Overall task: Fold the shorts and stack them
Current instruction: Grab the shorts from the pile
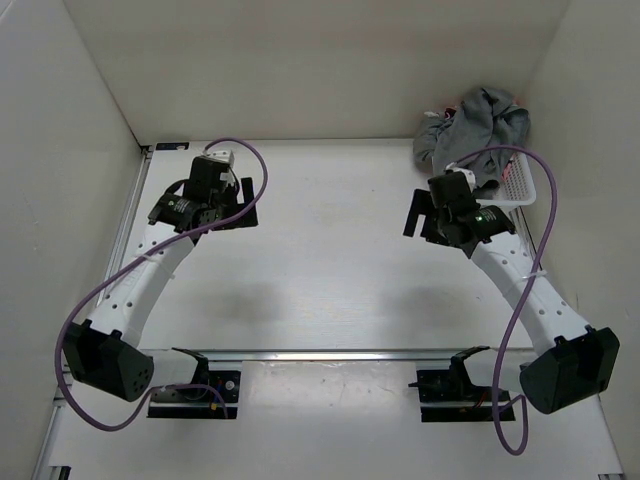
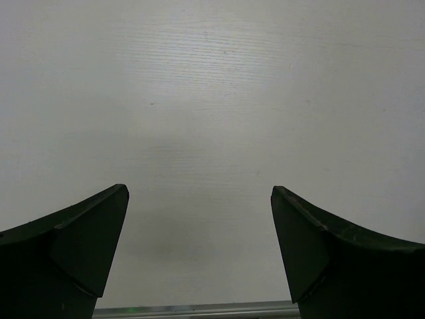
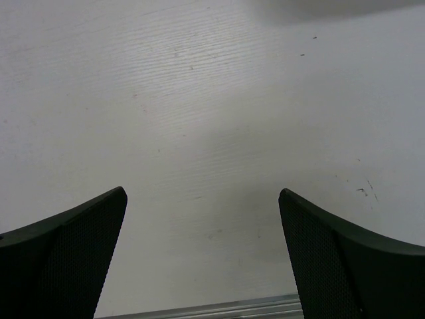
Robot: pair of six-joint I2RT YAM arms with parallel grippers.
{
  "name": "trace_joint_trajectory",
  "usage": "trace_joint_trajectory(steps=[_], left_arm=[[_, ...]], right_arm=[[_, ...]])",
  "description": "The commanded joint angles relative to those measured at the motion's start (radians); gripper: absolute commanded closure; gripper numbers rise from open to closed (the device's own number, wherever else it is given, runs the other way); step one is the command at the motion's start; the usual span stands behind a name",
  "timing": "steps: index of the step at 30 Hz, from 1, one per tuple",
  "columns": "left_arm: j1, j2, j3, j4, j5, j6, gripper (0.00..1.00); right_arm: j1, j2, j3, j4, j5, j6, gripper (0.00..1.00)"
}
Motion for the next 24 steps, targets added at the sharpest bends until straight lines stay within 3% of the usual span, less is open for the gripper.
trace_joint_trajectory(steps=[1,8,12,16,24], left_arm=[[0.001,-0.056,0.026,0.022,0.049,0.002,0.0],[-0.056,-0.056,0.046,0.022,0.028,-0.02,0.0],[-0.074,-0.045,0.046,0.022,0.04,-0.054,0.0],[-0.074,0.025,0.07,0.022,0.063,-0.054,0.0],[-0.094,0.125,0.135,0.013,0.043,-0.064,0.0]], right_arm=[[-0.031,-0.024,0.009,0.008,0.019,-0.018,0.0],[-0.172,0.031,0.106,-0.003,0.171,-0.007,0.0],[-0.357,0.138,0.283,-0.003,0.043,-0.034,0.0],[-0.488,0.389,0.467,-0.023,-0.082,-0.067,0.0],[-0.534,0.881,0.916,-0.055,-0.175,-0.067,0.0]])
